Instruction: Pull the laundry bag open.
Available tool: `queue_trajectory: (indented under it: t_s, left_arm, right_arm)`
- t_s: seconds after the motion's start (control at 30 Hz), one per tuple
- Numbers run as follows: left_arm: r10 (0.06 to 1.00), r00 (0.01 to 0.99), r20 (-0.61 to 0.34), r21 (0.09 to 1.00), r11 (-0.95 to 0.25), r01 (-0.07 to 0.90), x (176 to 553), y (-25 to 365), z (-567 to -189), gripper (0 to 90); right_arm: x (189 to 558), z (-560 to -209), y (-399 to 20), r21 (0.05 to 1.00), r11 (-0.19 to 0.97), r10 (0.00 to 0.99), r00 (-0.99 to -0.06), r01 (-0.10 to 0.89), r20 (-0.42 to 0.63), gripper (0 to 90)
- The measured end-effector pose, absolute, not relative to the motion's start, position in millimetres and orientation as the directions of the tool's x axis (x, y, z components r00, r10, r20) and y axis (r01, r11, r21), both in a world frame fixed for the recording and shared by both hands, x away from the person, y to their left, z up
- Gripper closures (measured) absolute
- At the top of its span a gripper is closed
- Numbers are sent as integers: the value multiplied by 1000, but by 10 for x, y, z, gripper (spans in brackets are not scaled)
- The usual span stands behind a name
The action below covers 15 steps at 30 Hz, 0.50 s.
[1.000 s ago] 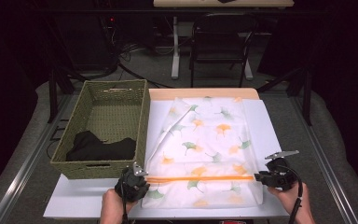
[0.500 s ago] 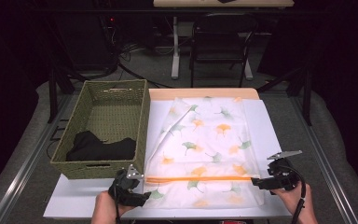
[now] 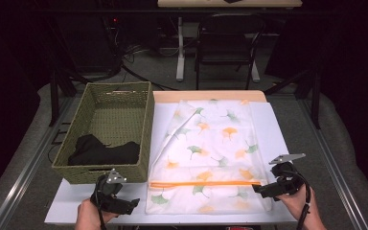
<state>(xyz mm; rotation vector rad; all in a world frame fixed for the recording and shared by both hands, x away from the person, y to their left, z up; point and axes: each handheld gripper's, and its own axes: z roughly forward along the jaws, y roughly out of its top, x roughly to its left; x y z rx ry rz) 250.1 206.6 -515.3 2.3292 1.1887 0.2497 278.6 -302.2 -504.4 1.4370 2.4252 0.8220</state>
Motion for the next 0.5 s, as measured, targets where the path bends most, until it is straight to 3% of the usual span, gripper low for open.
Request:
queue_trajectory:
  t_s: [0.5]
  left_arm:
    - [829,555,-68,495,-455,740,2547,2190,-5232,70]
  right_arm:
    - [2882,-4940,-2766,584,447,799,-596,678,80,0]
